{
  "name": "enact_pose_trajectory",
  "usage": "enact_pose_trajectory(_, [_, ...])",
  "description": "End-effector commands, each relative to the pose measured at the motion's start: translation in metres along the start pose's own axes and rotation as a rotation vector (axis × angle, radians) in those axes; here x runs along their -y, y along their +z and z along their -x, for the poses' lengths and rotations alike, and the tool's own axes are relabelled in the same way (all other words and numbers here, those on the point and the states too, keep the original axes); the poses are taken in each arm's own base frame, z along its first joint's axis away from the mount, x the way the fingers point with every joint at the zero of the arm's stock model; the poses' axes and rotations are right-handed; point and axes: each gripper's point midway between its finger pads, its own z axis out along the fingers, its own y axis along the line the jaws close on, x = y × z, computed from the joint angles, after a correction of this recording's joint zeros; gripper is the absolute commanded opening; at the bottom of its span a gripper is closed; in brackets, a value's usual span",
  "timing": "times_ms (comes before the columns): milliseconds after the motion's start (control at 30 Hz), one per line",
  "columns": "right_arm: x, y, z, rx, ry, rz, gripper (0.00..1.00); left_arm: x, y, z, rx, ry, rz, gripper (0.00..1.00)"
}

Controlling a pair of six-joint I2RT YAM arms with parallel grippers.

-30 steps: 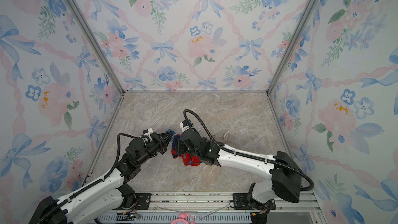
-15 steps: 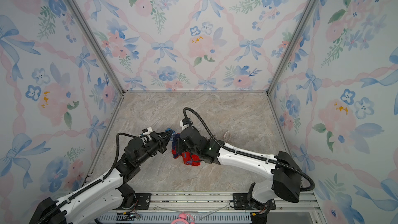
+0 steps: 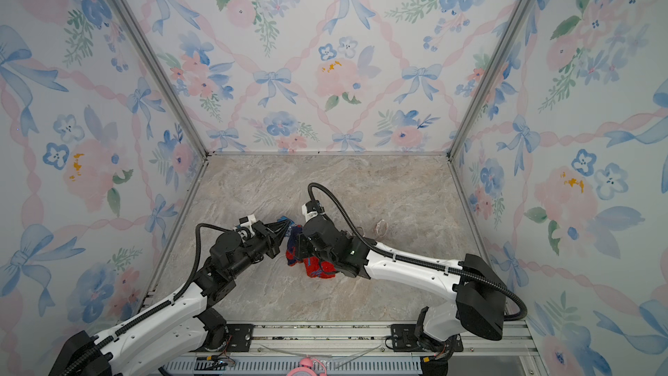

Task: Wipe the watch dial
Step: Wipe the dirt from the watch dial.

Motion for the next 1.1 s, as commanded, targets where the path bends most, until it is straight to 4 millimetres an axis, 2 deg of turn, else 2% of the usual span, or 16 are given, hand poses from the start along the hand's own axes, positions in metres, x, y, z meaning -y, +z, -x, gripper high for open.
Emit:
enact_pose_trajectory(0, [-0.002,0.002,0.004,0.013,0.013,0.011,0.00,0.039,-0.006,-0.018,-0.085,0.006,-0.124,0.00])
enact_pose_trajectory(233, [-0.045,-0.011,0.022,0.041,-0.031,0.090,0.00,0.028,-0.003,-0.021,-0.095,0.012,-0.096,0.00])
enact_pose_trajectory(333, [-0.052,-0.017,0.030,0.063,-0.049,0.095,0.00,0.023,0.000,-0.024,-0.104,0.010,-0.080,0.00])
enact_pose_trajectory(500, [-0.028,-0.004,0.018,0.033,-0.021,0.049,0.00,0.029,-0.002,-0.024,-0.100,0.006,-0.103,0.00])
enact_pose_trajectory(600, [-0.004,0.005,0.004,0.006,-0.009,-0.010,0.00,0.032,-0.004,-0.024,-0.101,0.003,-0.112,0.00])
enact_pose_trajectory(767, [0.051,0.016,-0.026,-0.063,0.005,-0.168,0.00,0.038,-0.007,-0.021,-0.096,-0.003,-0.132,0.00])
enact_pose_trajectory(900, [0.070,0.007,-0.027,-0.067,-0.015,-0.251,0.00,0.038,-0.010,-0.017,-0.084,-0.002,-0.132,0.00])
enact_pose_trajectory(1067, [0.072,-0.026,-0.008,-0.016,0.001,-0.236,0.00,0.025,-0.015,-0.011,-0.064,-0.009,-0.110,0.00])
